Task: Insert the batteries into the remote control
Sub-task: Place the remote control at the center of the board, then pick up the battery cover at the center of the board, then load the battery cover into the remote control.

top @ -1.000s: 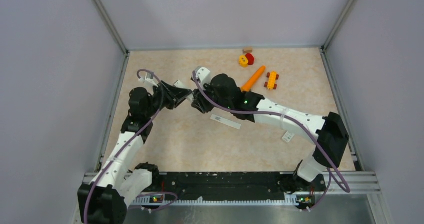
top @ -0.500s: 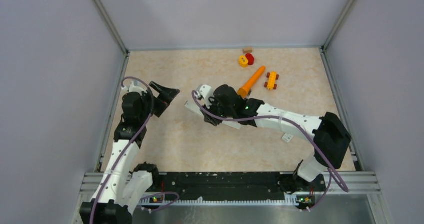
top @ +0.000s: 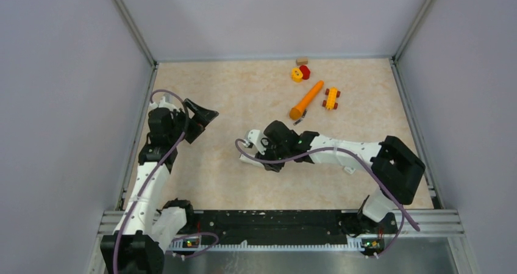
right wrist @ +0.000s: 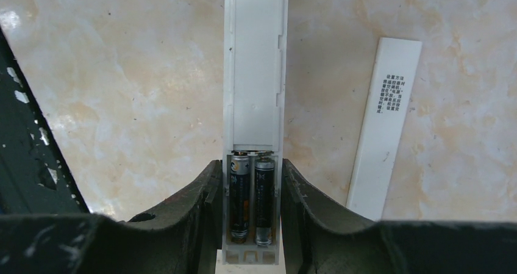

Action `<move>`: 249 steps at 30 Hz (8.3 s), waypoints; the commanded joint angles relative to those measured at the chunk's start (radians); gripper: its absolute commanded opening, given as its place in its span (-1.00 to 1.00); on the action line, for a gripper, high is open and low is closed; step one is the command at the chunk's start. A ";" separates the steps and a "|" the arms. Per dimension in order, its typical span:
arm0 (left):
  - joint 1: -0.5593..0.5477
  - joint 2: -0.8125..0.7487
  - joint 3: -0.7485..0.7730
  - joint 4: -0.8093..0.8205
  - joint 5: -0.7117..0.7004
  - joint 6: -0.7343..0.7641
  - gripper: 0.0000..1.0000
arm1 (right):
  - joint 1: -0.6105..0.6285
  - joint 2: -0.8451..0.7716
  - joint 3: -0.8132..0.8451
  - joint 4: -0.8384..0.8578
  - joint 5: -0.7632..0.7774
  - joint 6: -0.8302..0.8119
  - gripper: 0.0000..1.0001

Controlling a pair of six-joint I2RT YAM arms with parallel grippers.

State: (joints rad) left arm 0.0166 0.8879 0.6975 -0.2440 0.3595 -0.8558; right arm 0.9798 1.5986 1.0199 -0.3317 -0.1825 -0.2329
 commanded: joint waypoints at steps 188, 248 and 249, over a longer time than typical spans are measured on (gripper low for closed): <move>-0.121 0.209 -0.112 0.716 0.561 -0.439 -1.00 | -0.348 -0.476 -0.479 0.899 -0.200 1.459 0.17; -0.200 0.392 -0.337 0.386 0.341 0.013 0.01 | -0.217 -0.207 -0.564 0.753 -0.133 1.510 -1.00; -0.201 0.392 -0.337 0.387 0.340 0.012 0.00 | -0.217 -0.209 -0.565 0.750 -0.133 1.511 -1.00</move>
State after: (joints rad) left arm -0.1768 1.2724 0.3660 0.0875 0.6823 -0.8463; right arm 0.7528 1.3861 0.4702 0.3790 -0.3073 1.2636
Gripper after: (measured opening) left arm 0.505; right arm 0.034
